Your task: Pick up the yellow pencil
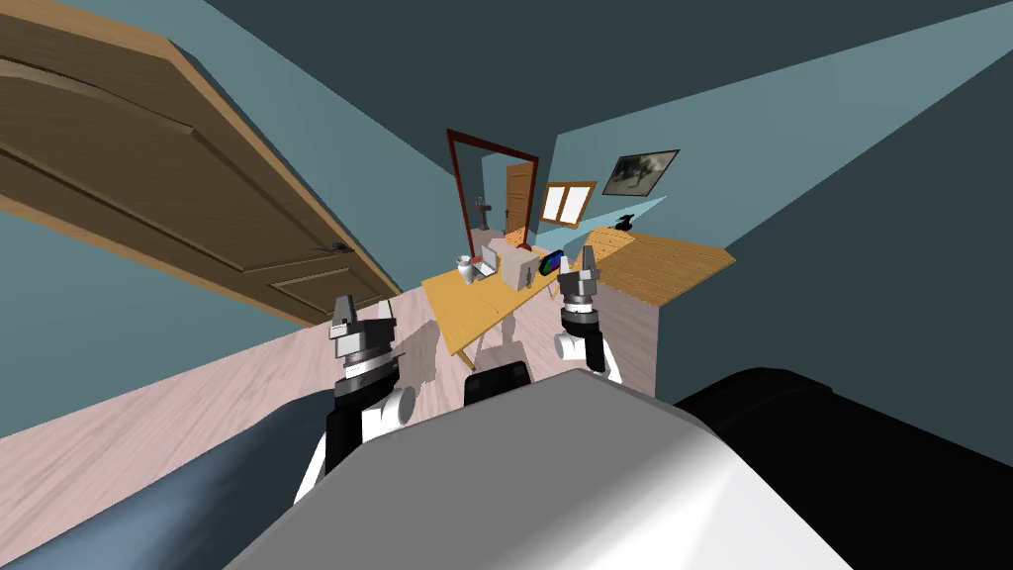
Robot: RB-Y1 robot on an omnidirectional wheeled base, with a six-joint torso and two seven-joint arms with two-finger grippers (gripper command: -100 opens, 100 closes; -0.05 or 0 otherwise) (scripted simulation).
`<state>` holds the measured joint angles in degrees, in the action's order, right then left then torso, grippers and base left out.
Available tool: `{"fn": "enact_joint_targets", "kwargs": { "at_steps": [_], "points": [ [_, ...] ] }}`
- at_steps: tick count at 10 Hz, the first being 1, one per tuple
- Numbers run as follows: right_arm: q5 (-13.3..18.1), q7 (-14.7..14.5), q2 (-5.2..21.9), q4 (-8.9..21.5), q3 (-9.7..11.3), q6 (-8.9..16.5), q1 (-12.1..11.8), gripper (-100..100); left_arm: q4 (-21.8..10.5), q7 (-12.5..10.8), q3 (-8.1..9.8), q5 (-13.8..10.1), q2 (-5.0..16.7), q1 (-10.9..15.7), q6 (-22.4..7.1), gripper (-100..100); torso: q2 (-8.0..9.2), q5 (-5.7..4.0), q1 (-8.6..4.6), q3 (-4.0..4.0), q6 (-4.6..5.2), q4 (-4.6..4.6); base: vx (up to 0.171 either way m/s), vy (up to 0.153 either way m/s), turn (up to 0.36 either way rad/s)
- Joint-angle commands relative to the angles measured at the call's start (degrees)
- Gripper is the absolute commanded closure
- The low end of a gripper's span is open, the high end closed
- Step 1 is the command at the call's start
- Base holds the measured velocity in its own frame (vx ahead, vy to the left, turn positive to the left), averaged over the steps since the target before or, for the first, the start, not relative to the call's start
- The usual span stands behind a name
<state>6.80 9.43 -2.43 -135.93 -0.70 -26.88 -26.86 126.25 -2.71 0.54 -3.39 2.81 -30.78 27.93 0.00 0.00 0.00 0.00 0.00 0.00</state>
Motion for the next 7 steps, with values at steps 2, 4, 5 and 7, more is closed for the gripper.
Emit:
{"fn": "enact_joint_targets", "kwargs": {
  "at_steps": [2,4,5,7],
  "points": [
    [0.00,0.00,0.00,0.00,0.00,0.00,0.00,0,-3.22,1.58,0.07,-0.58,1.69,1.96,-3.20,-100,-0.03,-0.01,-0.06,-0.02,0.03,-0.01,0.010,-0.029,-0.150],
    [0.00,0.00,0.00,0.00,0.00,0.00,0.00,0,-6.01,2.89,0.14,-1.08,2.86,3.77,-5.90,-100,-0.09,-0.03,-0.12,-0.05,0.01,-0.02,0.020,-0.032,-0.102],
    [0.00,0.00,0.00,0.00,0.00,0.00,0.00,0,-7.71,3.67,0.18,-1.39,3.50,4.90,-7.54,-100,-0.10,-0.02,-0.11,-0.06,0.01,-0.02,0.021,-0.035,-0.157],
    [0.00,0.00,0.00,0.00,0.00,0.00,0.00,0,-11.28,5.46,0.27,-2.11,4.89,7.62,-10.97,-100,-0.11,-0.03,-0.15,-0.06,0.01,-0.03,0.022,-0.047,-0.170]
  ]
}}
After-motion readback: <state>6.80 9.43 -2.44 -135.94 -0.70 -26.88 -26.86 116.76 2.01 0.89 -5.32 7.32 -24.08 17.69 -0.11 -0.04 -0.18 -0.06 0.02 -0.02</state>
